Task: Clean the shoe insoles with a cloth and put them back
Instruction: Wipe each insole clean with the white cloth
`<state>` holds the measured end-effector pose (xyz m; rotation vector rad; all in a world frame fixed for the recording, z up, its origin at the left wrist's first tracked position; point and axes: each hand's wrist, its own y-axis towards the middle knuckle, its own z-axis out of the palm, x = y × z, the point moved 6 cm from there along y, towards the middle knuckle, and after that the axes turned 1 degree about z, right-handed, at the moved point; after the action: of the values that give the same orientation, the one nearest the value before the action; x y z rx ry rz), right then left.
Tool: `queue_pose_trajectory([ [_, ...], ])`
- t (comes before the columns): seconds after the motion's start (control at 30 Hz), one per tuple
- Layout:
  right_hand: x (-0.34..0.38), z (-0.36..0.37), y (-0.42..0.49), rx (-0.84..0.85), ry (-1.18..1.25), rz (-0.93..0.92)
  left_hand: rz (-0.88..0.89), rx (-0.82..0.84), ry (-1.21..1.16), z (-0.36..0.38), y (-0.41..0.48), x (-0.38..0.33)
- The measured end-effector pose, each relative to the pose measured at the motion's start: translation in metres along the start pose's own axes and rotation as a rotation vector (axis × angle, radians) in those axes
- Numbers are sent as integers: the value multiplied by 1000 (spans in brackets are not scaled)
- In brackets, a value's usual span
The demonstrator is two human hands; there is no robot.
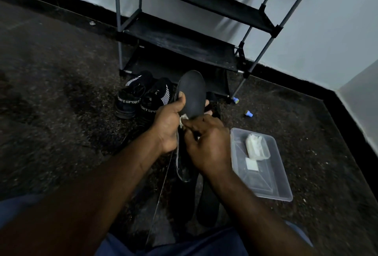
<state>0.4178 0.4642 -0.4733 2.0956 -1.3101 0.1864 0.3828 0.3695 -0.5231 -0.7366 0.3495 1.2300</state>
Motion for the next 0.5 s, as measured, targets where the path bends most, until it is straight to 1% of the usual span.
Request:
queue_pose_trajectory([
  [0.1, -8, -16, 18, -58, -215, -29, 2, -21, 55, 1, -3, -1],
  [0.2, -22, -33, 45, -152, -317, 58, 3, -56, 71, 3, -1, 4],
  [0.27, -29, -36, 57, -176, -262, 111, 28, -72, 68, 3, 0, 6],
  [0.3, -29, -34, 59, -172, -219, 109, 41, -82, 73, 3, 0, 6],
  [0.43, -20, -15, 34, -89, -139, 6, 55, -85, 81, 1, 0, 5],
  [0.5, -12, -6, 10, -50, -110, -26, 45, -57, 68, 1, 0, 4],
])
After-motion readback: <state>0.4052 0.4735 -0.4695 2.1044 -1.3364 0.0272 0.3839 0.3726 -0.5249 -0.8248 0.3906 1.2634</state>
